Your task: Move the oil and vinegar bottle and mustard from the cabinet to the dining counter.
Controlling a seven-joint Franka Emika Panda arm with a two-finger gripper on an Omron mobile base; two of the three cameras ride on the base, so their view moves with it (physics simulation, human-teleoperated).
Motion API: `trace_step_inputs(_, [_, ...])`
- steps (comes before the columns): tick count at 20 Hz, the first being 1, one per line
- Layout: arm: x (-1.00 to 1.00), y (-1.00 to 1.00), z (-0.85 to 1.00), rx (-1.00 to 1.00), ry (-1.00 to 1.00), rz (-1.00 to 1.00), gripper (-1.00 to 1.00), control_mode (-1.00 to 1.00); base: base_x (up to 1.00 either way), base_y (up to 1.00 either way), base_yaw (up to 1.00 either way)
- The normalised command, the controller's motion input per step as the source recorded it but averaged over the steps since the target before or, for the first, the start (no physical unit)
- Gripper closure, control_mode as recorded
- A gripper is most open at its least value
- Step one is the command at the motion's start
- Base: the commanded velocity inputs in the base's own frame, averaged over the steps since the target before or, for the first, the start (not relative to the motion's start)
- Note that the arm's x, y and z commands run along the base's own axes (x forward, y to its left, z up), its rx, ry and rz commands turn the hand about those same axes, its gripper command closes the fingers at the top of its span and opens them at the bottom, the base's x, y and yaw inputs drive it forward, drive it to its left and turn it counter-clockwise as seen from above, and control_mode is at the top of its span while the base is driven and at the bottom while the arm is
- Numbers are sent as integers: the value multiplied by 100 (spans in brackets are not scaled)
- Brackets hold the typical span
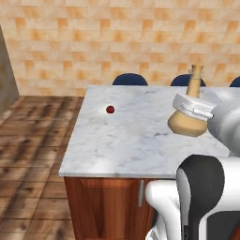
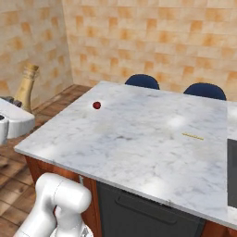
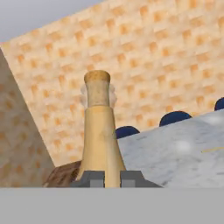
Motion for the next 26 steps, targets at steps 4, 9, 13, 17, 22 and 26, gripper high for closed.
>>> trace_step_inputs(4, [4,34,-34,-2,3,-66,100,-100,0,0,0])
trace_step_inputs(9, [17,25,-41,-7,0,-63,100,-100,0,0,0])
trace_step_inputs(13, [49,8,-34,-13,0,-60,100,-100,0,0,0])
trace_step_inputs(17, [66,0,-27,-13,1,-55,100,-100,0,0,0])
trace_step_inputs(22, [55,2,-35,-14,1,-46,100,-100,0,0,0])
trace_step_inputs(26, [28,22,-33,-3,0,-21,100,-100,0,0,0])
